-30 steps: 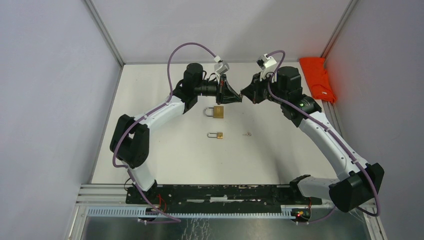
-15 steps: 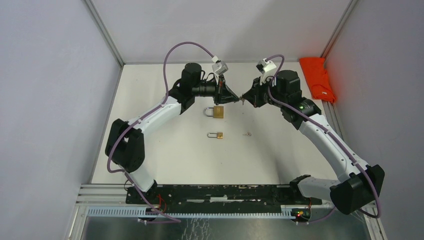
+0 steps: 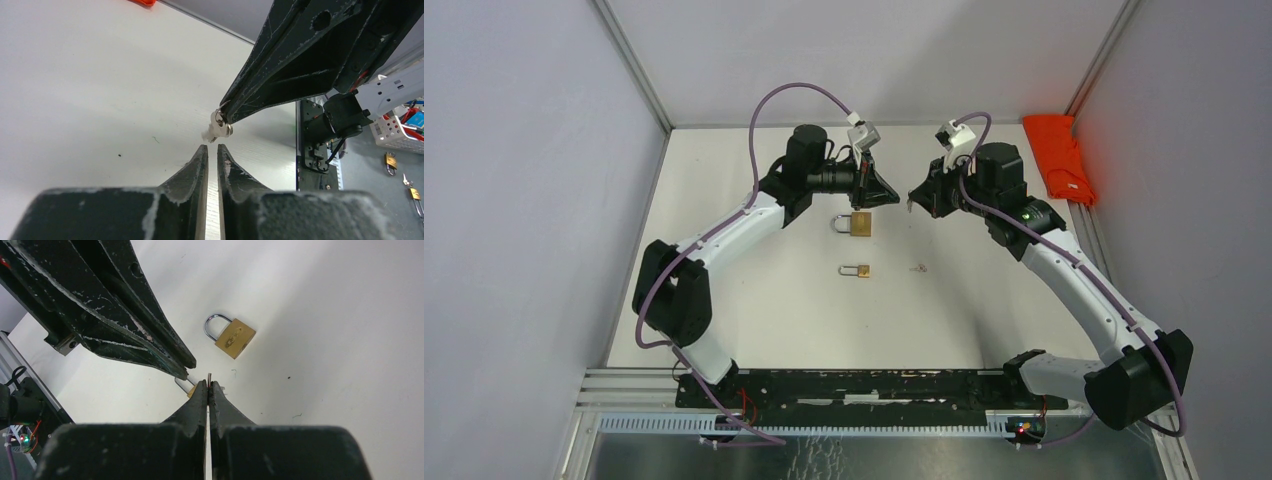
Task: Unlock with the key
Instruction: Pick up the key from the center of the board.
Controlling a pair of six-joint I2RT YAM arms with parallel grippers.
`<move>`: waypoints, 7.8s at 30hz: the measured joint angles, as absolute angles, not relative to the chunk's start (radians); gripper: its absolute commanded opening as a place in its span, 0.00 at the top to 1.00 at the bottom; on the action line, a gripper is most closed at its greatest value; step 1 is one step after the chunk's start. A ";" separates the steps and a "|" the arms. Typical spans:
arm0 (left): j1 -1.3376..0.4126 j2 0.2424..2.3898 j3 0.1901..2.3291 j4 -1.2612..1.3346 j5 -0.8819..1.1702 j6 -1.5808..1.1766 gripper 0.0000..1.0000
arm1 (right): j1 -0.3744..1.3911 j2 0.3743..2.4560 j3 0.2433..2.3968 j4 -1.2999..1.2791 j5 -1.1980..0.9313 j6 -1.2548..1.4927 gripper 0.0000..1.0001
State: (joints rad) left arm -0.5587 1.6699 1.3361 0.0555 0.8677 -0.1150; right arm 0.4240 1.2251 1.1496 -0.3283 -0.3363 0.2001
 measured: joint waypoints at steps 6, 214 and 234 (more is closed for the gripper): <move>-0.559 1.670 1.336 0.049 0.866 -0.110 0.68 | 0.424 1.225 1.150 -0.327 -0.355 0.201 1.00; -0.557 1.507 1.316 -0.187 0.836 0.132 0.85 | 0.516 1.251 1.187 -0.260 -0.416 0.227 1.00; -0.559 1.507 1.369 -0.230 0.749 0.133 0.76 | 0.517 1.240 1.187 -0.331 -0.366 0.196 1.00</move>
State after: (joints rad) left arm -0.5587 1.5070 1.3685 -0.2302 0.7494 0.1326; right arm 0.5171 1.2404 1.1870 -0.3309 -0.3656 0.1955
